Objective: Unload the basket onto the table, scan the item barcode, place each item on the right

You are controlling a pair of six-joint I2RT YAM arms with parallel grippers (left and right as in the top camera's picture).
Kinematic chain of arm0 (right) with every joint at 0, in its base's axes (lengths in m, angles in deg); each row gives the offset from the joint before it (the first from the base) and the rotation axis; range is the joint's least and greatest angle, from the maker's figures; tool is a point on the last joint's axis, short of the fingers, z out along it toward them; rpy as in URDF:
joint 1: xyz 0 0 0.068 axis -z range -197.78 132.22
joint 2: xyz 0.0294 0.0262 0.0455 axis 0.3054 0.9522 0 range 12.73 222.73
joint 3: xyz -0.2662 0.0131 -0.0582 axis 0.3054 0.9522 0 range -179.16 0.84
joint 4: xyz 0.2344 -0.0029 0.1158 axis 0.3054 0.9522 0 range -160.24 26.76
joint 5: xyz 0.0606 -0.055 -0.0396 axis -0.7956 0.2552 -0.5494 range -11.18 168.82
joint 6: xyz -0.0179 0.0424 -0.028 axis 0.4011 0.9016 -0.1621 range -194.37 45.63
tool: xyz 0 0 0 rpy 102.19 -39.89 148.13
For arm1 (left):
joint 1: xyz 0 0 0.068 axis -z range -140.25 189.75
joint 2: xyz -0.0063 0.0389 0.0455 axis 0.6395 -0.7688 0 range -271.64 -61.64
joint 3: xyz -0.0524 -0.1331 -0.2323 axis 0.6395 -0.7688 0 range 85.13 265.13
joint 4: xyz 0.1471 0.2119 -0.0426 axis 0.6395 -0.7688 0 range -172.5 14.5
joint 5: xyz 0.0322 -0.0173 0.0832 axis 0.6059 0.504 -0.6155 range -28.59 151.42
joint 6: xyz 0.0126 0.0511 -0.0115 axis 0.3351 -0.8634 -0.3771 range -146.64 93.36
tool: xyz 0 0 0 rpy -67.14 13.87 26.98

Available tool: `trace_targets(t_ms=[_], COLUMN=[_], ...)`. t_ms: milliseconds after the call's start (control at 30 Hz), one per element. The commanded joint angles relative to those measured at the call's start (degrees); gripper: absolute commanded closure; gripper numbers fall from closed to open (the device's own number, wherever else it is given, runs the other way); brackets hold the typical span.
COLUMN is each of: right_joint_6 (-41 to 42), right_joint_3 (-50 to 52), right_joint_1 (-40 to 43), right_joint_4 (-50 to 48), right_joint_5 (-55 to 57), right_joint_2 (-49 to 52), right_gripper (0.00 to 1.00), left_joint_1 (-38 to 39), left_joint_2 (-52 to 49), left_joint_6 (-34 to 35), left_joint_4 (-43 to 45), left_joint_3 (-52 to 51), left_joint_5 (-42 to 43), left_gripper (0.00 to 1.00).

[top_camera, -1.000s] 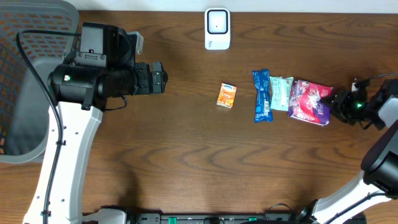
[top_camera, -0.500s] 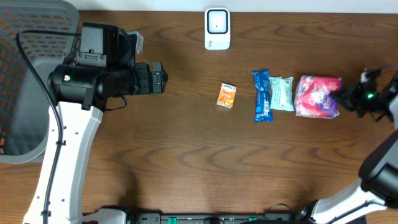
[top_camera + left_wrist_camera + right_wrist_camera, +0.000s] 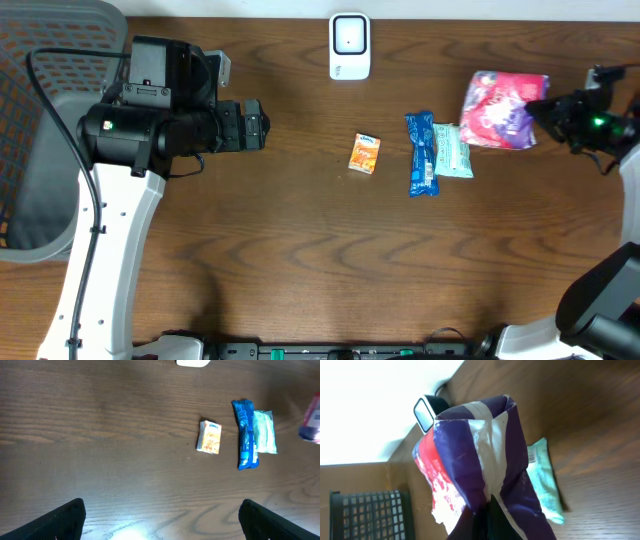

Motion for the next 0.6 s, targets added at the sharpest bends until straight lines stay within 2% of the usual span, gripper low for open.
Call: trace_targets(t_ms=[0,33,133,233,267,300,400,567], right_joint_6=[3.5,1.6,0.4,-1.9,-5.1,-6.9,-9.3,-10.3], right_joint_3=[-0.6,-0.6,-0.6,-0.5,-0.5,-0.5,-0.5,-0.5], right_joint_1=[-0.2,0.1,1.7,3.6,3.9,3.9,3.4,3.4], right_joint_4=[3.2,5.1,7.9,8.9,9.0,9.0,8.2,5.7], right_joint_5=[16.4,22.9,31.6,32.0,30.1,29.0,27.3,21.2], right_joint_2=[0.0,0.1,0.4,0.8,1.0,1.3,2.9,7.8], right_gripper=[0.99,0.99,0.99,0.99,0.96,0.85,0.36,0.23], left_joint_1=[-0.2,-0.1,-0.2,-0.2,-0.2,-0.2,-0.2,-0.2], left_joint_2=[-0.1,-0.1,-0.1,-0.1,-0.1,-0.1,-0.1,-0.1], left_joint_6=[0.1,0.1,0.1,0.1,0.1,0.1,0.1,0.1], left_joint_4=[-0.1,-0.1,-0.1,-0.1,-0.1,-0.1,-0.1,-0.1], left_joint_3=[-0.1,-0.1,-0.1,-0.1,-0.1,-0.1,-0.1,-0.1], left_joint_5=[-0.5,-0.5,-0.5,-0.5,-0.5,-0.5,-0.5,-0.5], left_gripper=[0.02,0.02,0.02,0.02,0.02,0.02,0.02,0.02])
